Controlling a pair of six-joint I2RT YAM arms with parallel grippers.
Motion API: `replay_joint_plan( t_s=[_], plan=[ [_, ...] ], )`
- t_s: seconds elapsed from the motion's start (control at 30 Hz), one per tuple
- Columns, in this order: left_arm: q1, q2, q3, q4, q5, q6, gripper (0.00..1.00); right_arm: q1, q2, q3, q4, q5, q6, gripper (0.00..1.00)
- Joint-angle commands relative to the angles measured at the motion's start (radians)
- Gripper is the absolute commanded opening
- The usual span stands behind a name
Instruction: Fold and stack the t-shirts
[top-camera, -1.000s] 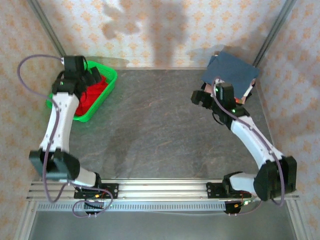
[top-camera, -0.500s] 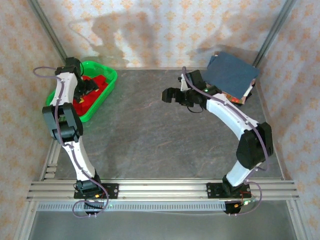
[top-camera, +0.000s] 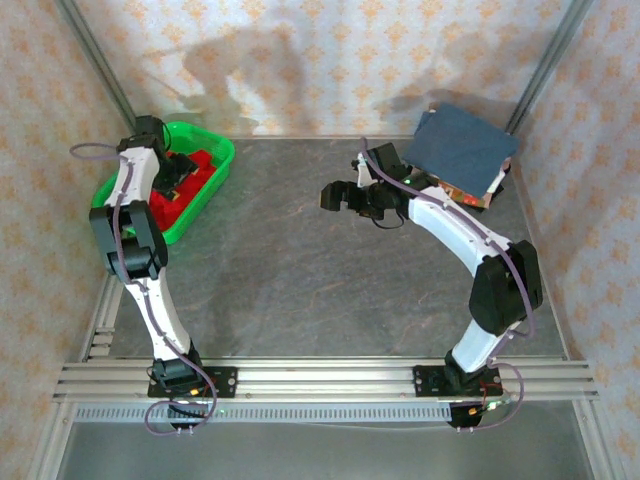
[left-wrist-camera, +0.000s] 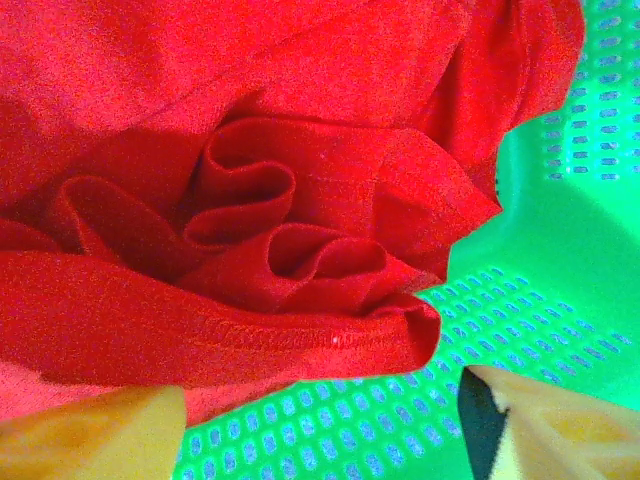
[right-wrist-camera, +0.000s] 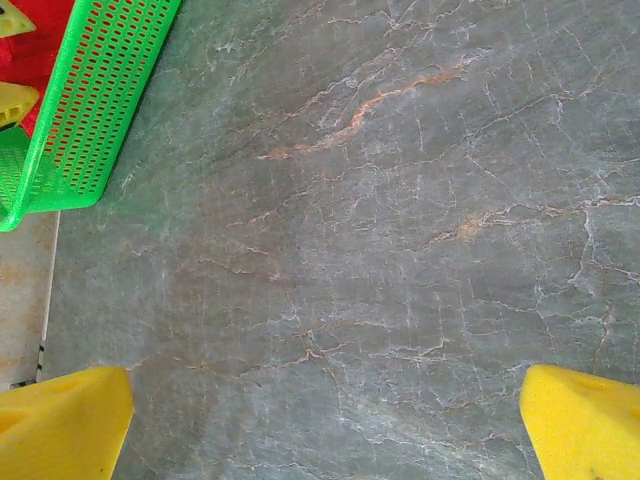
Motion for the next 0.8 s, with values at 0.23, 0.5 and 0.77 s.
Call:
replay_joint_plan(
  t_s=[0.23, 0.5, 0.77],
  plan=[
    [0.004, 0.050, -0.008, 0.075, 0.013, -0.066, 0.27, 0.002, -0.024, -0.007, 0.011, 0.009, 0.024, 0.99],
    [0.004, -0.059, 0.003, 0.116, 0.004, -0.040, 0.00, 0.004, -0.040, -0.001, 0.021, 0.015, 0.036, 0.99],
    [-0.010, -0.283, 0.059, 0.190, 0.037, -0.033, 0.00, 0.002, -0.036, 0.006, 0.084, -0.010, 0.058, 0.99]
  ],
)
